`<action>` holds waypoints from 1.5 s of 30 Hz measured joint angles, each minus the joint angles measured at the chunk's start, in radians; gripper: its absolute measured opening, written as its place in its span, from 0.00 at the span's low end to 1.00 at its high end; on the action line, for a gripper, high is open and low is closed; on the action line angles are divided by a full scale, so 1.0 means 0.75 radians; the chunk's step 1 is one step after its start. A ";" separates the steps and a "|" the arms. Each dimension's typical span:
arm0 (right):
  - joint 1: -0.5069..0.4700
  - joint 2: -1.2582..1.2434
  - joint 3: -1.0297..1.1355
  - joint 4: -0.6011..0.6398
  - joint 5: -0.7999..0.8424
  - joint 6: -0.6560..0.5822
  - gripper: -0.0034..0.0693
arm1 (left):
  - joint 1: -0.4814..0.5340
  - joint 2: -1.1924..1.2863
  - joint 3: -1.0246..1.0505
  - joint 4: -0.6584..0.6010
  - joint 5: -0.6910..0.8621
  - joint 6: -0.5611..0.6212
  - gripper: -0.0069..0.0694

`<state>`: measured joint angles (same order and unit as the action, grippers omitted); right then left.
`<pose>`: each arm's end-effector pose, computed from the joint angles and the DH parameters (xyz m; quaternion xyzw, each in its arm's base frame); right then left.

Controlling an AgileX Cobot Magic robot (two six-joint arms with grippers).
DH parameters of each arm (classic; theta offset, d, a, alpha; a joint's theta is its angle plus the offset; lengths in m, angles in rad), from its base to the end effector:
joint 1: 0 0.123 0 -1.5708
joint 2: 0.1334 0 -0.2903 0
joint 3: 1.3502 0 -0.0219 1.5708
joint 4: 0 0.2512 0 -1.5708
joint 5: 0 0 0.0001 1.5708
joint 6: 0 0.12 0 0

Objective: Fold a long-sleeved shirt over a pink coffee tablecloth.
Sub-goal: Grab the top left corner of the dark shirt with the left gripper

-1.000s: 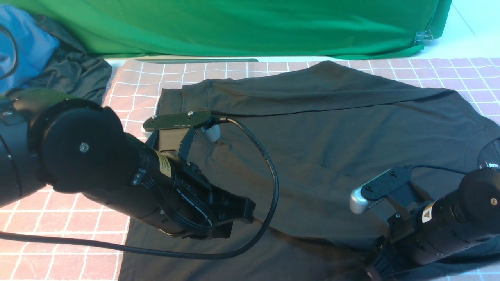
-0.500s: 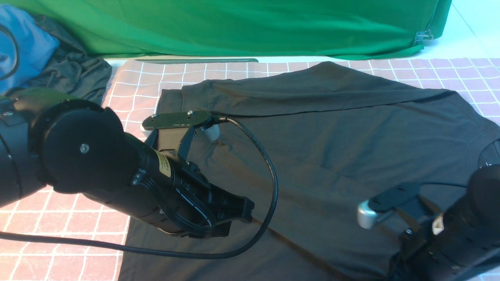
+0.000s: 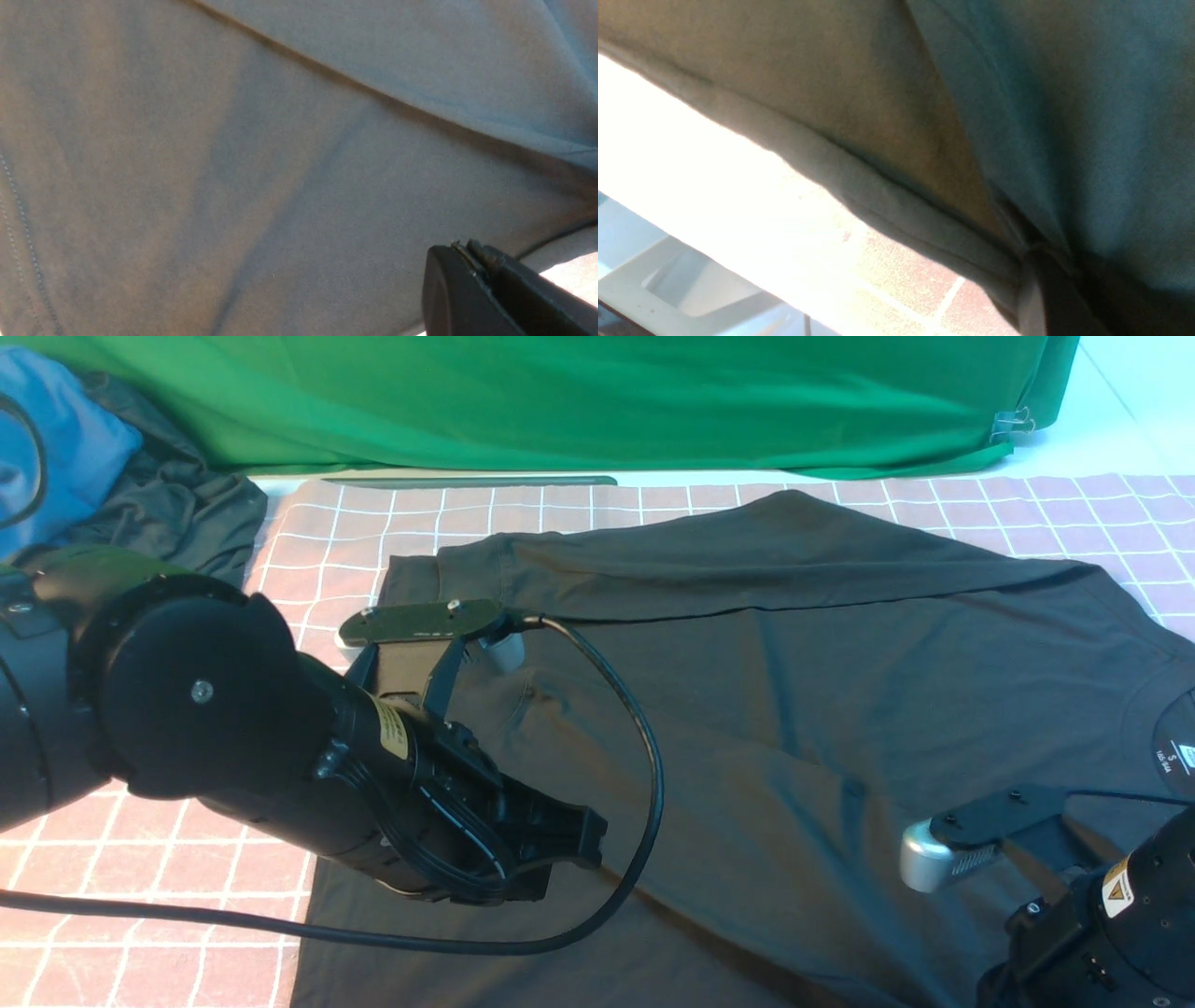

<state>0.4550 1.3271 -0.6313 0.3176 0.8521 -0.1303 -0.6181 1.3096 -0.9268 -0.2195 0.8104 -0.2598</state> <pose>0.1693 0.1143 0.1703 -0.1912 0.9721 0.1317 0.0335 0.2042 -0.1684 0.2534 0.1181 0.9616 -0.1829 0.1670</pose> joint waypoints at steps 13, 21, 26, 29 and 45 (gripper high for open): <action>0.000 -0.031 0.000 -0.256 0.104 0.114 0.37 | 0.000 0.000 0.000 0.003 0.000 0.000 0.11; -0.072 -0.182 -0.045 -0.695 0.053 0.437 0.10 | 0.000 0.000 0.000 0.003 -0.006 0.001 0.11; -0.258 -0.068 -0.054 -0.638 -0.028 0.366 0.10 | 0.000 0.000 0.000 -0.006 -0.027 0.000 0.11; -0.363 0.039 -0.054 -0.632 -0.049 0.348 0.10 | 0.000 0.000 0.000 -0.006 -0.029 0.000 0.11; -0.503 0.193 -0.025 -0.661 0.074 0.342 0.12 | 0.017 0.000 -0.001 0.059 -0.028 -0.122 0.11</action>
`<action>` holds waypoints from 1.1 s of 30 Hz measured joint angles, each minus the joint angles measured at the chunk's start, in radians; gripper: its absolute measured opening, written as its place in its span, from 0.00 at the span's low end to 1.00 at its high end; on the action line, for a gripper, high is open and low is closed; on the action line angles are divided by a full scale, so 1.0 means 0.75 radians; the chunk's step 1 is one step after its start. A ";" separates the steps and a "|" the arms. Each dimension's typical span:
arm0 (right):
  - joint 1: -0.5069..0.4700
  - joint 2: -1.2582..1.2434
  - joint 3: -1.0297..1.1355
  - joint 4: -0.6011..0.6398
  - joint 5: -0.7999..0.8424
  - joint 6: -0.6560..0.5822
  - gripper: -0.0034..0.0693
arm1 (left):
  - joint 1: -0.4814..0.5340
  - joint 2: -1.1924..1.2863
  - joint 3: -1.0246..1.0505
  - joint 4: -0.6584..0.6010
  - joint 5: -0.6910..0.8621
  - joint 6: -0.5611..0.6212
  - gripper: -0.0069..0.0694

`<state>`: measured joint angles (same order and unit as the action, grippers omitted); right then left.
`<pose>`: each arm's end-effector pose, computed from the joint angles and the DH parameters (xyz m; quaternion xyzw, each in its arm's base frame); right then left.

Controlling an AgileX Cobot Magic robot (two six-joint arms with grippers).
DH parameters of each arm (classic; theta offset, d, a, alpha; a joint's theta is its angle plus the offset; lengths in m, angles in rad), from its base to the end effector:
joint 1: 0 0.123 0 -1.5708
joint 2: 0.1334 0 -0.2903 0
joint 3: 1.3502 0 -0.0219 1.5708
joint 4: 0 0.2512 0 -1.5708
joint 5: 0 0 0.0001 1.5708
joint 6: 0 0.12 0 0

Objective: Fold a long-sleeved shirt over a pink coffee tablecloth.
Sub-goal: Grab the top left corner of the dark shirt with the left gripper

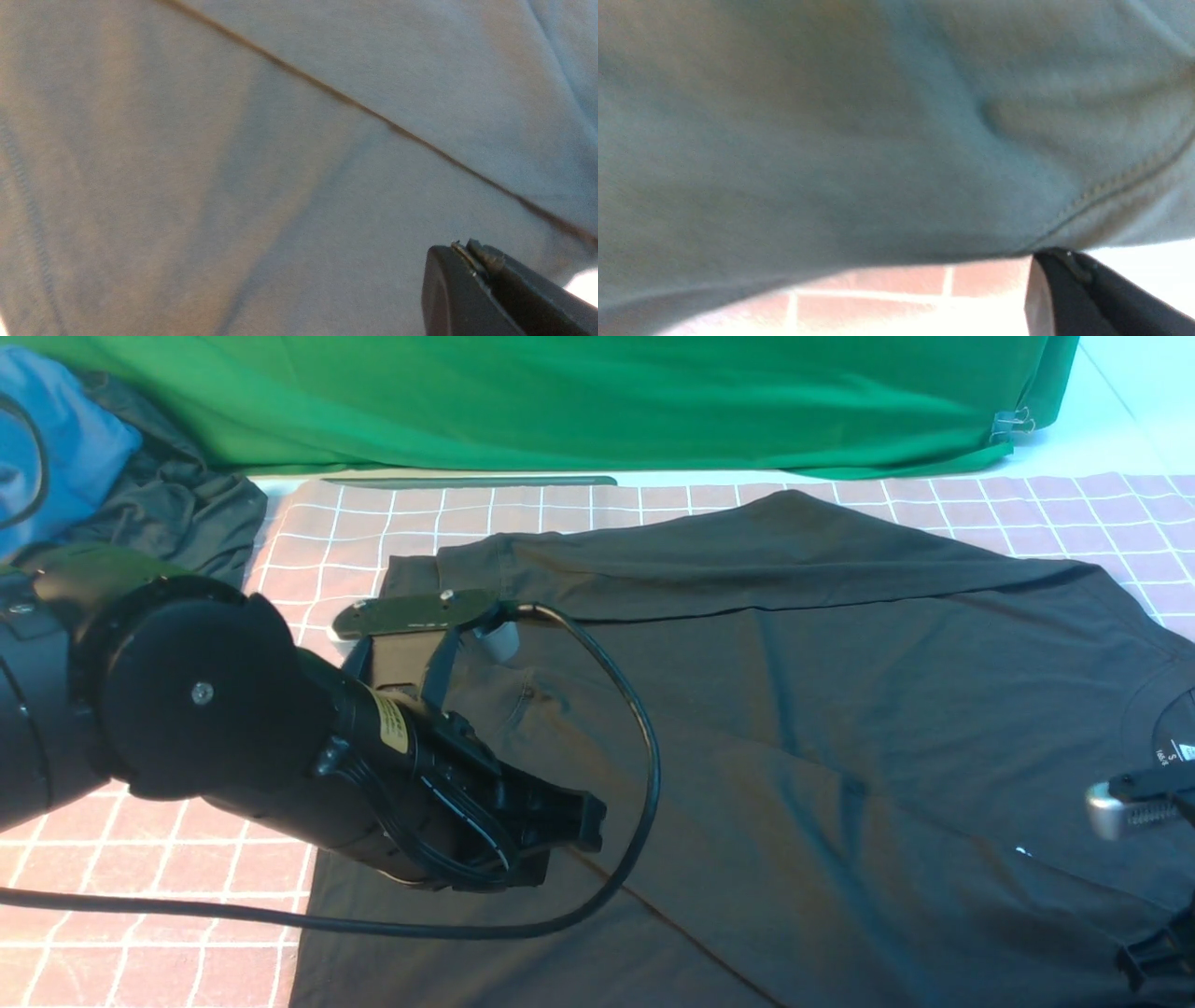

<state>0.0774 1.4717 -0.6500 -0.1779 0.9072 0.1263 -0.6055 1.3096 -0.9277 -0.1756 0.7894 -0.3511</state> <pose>0.2042 -0.0010 0.1424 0.0328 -0.9965 0.0712 0.0282 0.2104 -0.1637 0.2541 0.0781 0.9647 -0.1773 0.1784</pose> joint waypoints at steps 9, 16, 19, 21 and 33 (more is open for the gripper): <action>-0.006 -0.359 0.000 0.146 0.020 -0.115 0.14 | 0.329 0.062 -0.248 0.017 0.049 -0.120 0.11; -0.006 -0.741 0.000 0.201 0.039 -0.144 0.14 | 0.488 0.370 -0.652 0.025 0.112 -0.063 0.11; -0.006 -0.840 0.000 0.253 0.079 -0.149 0.14 | 0.490 0.563 -0.815 0.114 0.123 -0.042 0.12; -0.006 -0.861 0.000 0.268 0.103 -0.153 0.14 | 0.490 0.687 -0.911 0.176 0.137 -0.042 0.17; -0.006 -0.867 0.001 0.275 0.120 -0.168 0.14 | 0.504 1.194 -1.300 0.376 0.114 -0.140 0.67</action>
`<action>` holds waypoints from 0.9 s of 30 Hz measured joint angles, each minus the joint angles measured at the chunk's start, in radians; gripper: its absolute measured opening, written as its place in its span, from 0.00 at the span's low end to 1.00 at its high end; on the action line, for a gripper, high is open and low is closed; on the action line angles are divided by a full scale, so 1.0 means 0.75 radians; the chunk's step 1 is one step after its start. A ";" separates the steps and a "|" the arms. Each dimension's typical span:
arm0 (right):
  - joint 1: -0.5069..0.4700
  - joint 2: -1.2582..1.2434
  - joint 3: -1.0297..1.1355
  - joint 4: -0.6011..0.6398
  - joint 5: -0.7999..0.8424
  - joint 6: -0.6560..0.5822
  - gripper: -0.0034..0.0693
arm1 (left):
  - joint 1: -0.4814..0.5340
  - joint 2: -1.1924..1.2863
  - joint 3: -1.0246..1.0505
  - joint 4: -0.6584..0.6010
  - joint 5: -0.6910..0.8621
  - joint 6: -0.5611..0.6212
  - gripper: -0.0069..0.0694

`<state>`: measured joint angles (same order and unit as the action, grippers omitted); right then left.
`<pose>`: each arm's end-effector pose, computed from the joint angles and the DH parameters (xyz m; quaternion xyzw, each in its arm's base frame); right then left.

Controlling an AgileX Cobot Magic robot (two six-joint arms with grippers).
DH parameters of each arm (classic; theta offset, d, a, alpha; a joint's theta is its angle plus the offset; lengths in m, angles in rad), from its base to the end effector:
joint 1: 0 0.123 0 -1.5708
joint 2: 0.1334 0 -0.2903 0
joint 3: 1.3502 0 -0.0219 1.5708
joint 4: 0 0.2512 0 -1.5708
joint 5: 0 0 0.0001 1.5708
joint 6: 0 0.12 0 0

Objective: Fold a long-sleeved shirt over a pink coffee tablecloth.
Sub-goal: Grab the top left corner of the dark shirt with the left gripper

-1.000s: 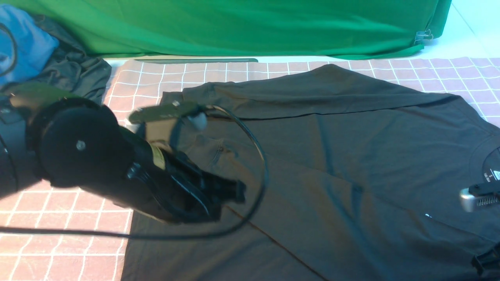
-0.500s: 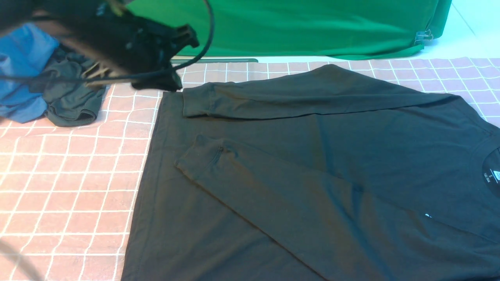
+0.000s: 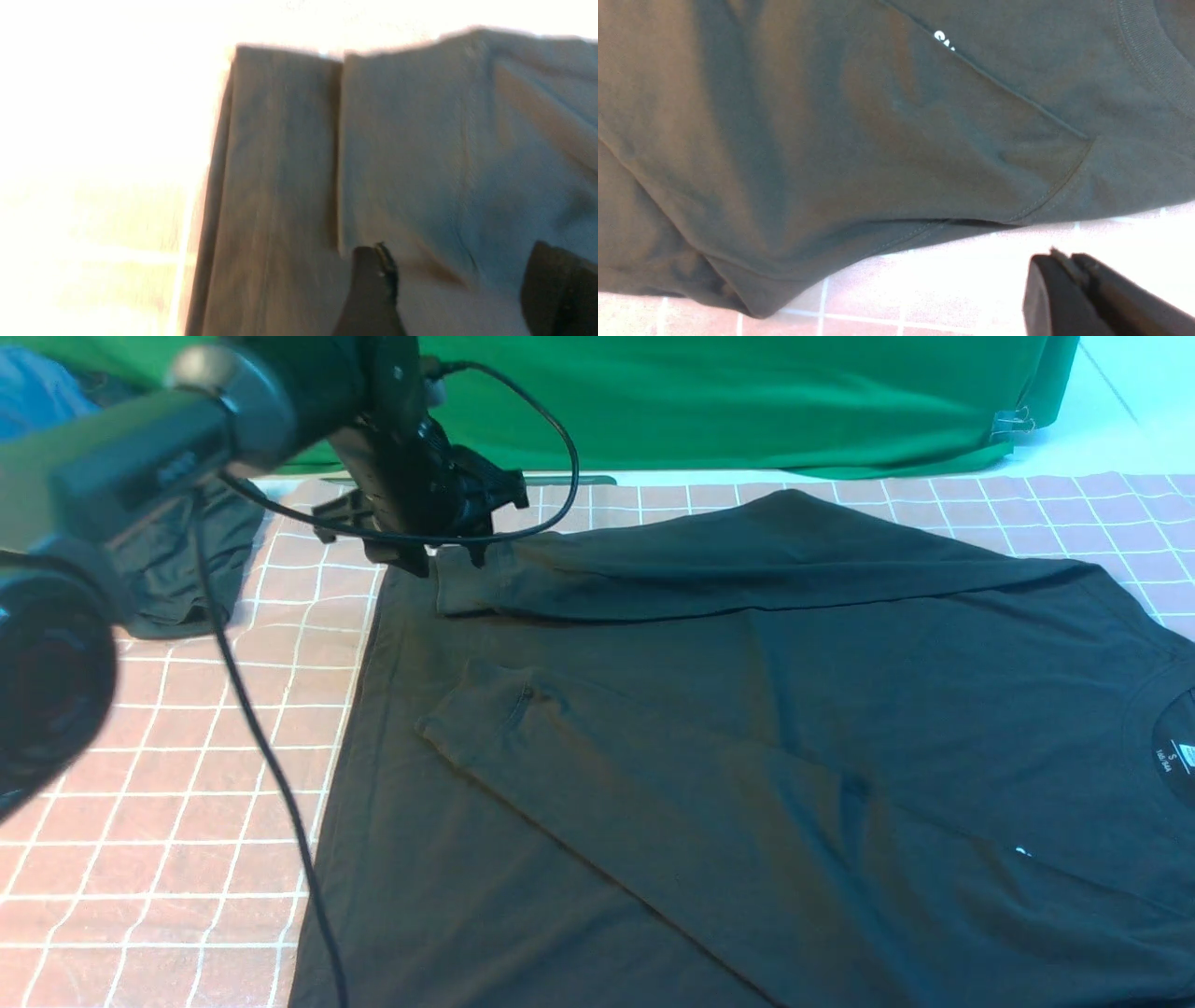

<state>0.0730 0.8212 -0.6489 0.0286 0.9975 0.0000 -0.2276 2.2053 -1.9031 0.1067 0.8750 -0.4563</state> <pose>0.1400 0.0131 0.2544 -0.0308 0.9698 0.0223 0.2410 0.4964 -0.1049 0.1937 -0.0874 0.9662 -0.0346 0.2400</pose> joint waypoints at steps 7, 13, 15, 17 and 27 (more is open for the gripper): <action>0.001 0.000 0.000 0.000 0.000 0.000 0.14 | 0.055 0.135 -0.091 -0.038 -0.034 -0.016 0.73; 0.001 0.000 0.000 0.000 0.000 0.000 0.14 | 0.069 0.176 -0.099 -0.114 -0.062 -0.008 0.73; 0.001 0.000 0.000 0.001 -0.003 0.000 0.14 | 0.069 0.187 -0.099 -0.151 -0.067 -0.005 0.72; 0.001 0.000 0.000 0.001 -0.009 0.000 0.14 | 0.069 0.189 -0.102 -0.178 -0.072 0.013 0.72; 0.001 0.000 0.000 0.003 -0.019 0.000 0.16 | 0.071 0.203 -0.130 -0.188 -0.052 0.097 0.20</action>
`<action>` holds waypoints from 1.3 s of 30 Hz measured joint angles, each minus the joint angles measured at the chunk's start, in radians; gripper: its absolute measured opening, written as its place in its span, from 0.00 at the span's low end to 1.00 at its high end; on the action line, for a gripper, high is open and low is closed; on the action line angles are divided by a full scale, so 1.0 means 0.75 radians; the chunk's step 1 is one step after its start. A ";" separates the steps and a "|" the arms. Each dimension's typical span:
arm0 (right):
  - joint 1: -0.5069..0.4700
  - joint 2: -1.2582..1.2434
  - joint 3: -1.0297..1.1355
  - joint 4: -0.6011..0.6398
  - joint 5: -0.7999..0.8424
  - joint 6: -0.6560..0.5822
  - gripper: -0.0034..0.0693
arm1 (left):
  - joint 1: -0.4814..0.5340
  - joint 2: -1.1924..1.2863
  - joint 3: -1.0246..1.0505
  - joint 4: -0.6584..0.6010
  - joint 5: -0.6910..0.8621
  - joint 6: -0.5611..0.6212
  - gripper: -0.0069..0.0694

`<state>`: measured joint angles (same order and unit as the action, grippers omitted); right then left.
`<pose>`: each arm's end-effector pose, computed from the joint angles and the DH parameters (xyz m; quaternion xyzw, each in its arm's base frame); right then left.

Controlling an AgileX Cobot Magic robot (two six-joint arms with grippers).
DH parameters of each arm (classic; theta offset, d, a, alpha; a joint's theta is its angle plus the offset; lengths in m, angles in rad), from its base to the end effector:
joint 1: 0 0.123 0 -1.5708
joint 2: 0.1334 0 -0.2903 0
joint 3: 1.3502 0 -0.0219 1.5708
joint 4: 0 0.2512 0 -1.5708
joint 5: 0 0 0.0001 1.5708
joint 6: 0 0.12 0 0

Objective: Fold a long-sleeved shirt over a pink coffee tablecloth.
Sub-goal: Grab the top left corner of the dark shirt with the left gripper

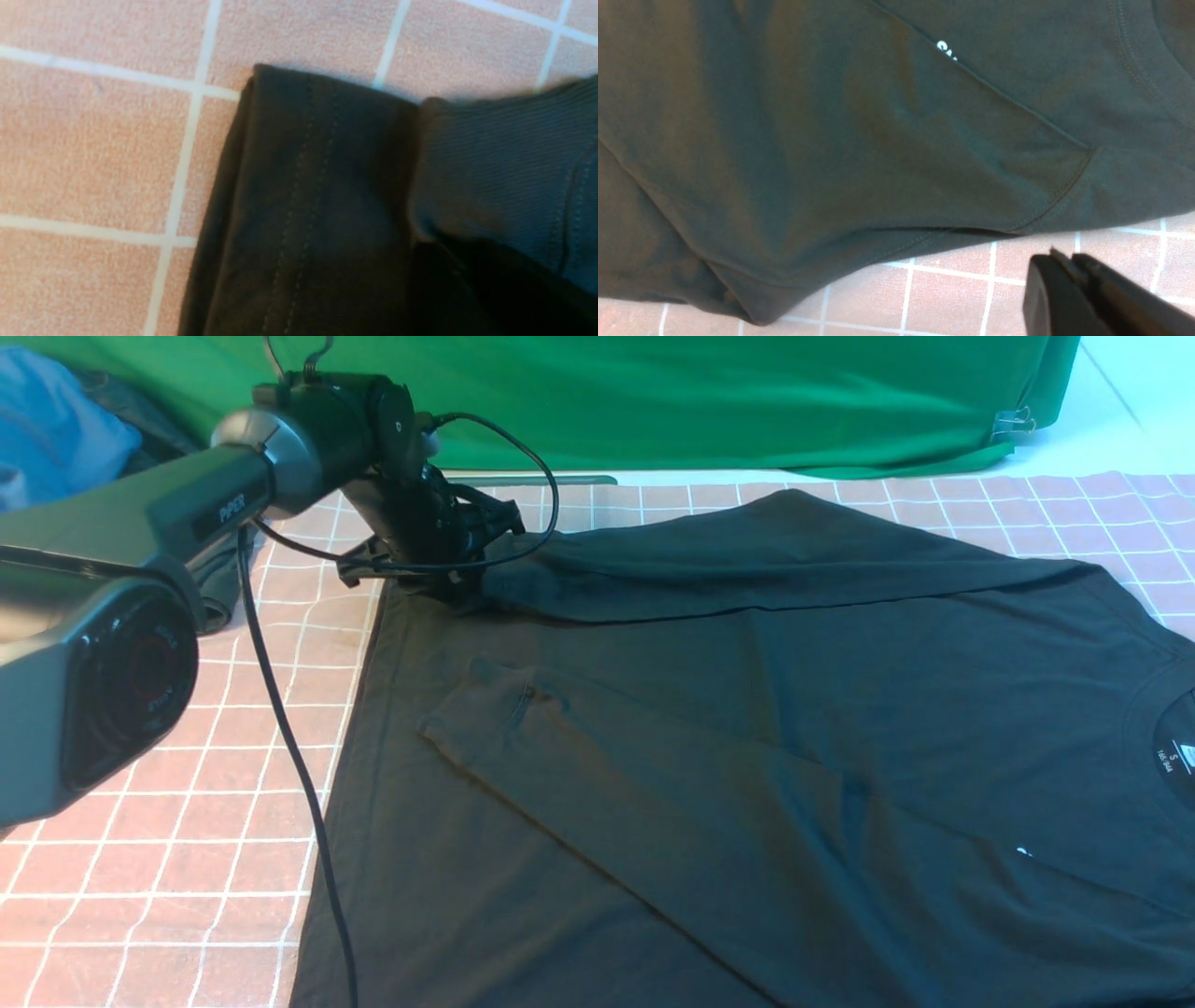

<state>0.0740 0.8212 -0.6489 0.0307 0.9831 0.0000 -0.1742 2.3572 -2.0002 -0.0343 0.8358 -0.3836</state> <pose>0.1415 0.0136 0.2552 -0.0308 0.9680 0.0237 0.2479 0.5240 -0.0953 0.1458 -0.1099 0.9667 -0.0779 0.2174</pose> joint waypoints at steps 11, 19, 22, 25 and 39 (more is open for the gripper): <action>0.000 0.000 0.000 0.000 -0.010 -0.009 0.17 | 0.000 -0.114 -0.146 -0.010 0.235 0.059 0.11; 0.000 0.000 0.000 0.000 -0.011 -0.010 0.17 | 0.000 -0.070 -0.152 -0.003 0.270 0.076 0.12; 0.000 0.000 0.000 0.001 -0.012 -0.010 0.17 | 0.000 -0.033 -0.152 0.028 0.261 0.077 0.17; 0.000 0.000 0.000 0.001 -0.015 -0.010 0.17 | 0.000 0.023 -0.152 0.082 0.238 0.077 0.33; 0.000 0.000 0.000 0.001 -0.048 -0.010 0.18 | -0.002 0.079 -0.153 0.095 0.144 0.156 0.58</action>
<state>0.0740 0.8212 -0.6489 0.0314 0.9471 -0.0076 -0.1759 2.4166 -2.1149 0.0370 0.9438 -0.2667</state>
